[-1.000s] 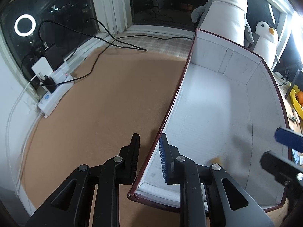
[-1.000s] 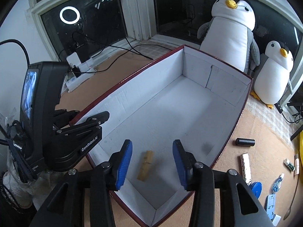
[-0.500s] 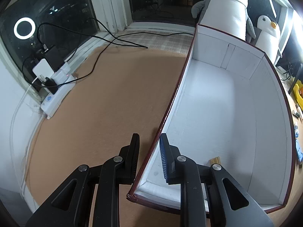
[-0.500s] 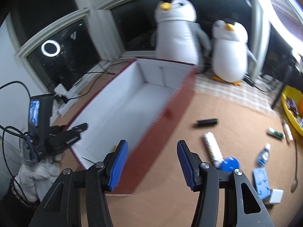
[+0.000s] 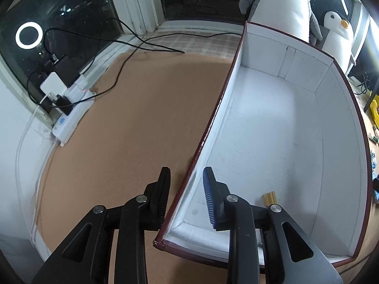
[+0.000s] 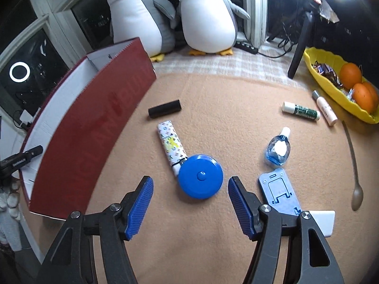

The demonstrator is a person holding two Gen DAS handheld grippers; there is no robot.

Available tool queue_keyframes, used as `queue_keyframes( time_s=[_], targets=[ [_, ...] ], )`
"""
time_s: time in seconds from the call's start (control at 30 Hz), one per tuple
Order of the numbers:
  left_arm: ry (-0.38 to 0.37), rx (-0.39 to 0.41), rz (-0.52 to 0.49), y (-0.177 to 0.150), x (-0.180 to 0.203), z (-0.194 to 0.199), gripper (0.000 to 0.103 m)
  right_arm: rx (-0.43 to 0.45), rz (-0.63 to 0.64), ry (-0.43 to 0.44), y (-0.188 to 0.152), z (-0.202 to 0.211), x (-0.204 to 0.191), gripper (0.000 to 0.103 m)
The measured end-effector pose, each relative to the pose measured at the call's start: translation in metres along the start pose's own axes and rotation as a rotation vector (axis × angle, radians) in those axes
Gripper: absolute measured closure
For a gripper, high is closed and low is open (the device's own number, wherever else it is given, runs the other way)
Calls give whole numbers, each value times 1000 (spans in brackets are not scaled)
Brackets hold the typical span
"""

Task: Organize rigid objects
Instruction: 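Move the right gripper to the blue tape measure and grasp it, then carry the blue tape measure into the box and release it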

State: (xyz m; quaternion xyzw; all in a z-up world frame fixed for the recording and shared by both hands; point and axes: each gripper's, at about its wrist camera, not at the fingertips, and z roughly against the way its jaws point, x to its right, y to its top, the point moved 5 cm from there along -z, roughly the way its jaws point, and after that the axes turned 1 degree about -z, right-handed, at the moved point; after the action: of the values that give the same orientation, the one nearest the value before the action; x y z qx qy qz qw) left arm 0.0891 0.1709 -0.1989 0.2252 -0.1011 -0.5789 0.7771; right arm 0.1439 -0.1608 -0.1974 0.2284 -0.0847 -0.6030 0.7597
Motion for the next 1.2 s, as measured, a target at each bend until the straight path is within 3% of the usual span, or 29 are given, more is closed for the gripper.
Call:
queue_keyframes(
  time_s=[0.57,0.7,0.83,1.03,1.2],
  targets=[
    [30,-17,13,0,0,9,74,-52,45,30,1,-36,15,41],
    [38,-18,16,-1,1,10,74,-46,43,36,3,-36,17,57],
    [40,-16,20,-2,1,10,74,-47,47,42,2,-36,18,57],
    [31,-8,26,-3,0,12,74,-22,29,41,2,-24,16,57],
    [15,3,32,-4,-1,12,75,52,63,73,16,13,-11,57]
  ],
)
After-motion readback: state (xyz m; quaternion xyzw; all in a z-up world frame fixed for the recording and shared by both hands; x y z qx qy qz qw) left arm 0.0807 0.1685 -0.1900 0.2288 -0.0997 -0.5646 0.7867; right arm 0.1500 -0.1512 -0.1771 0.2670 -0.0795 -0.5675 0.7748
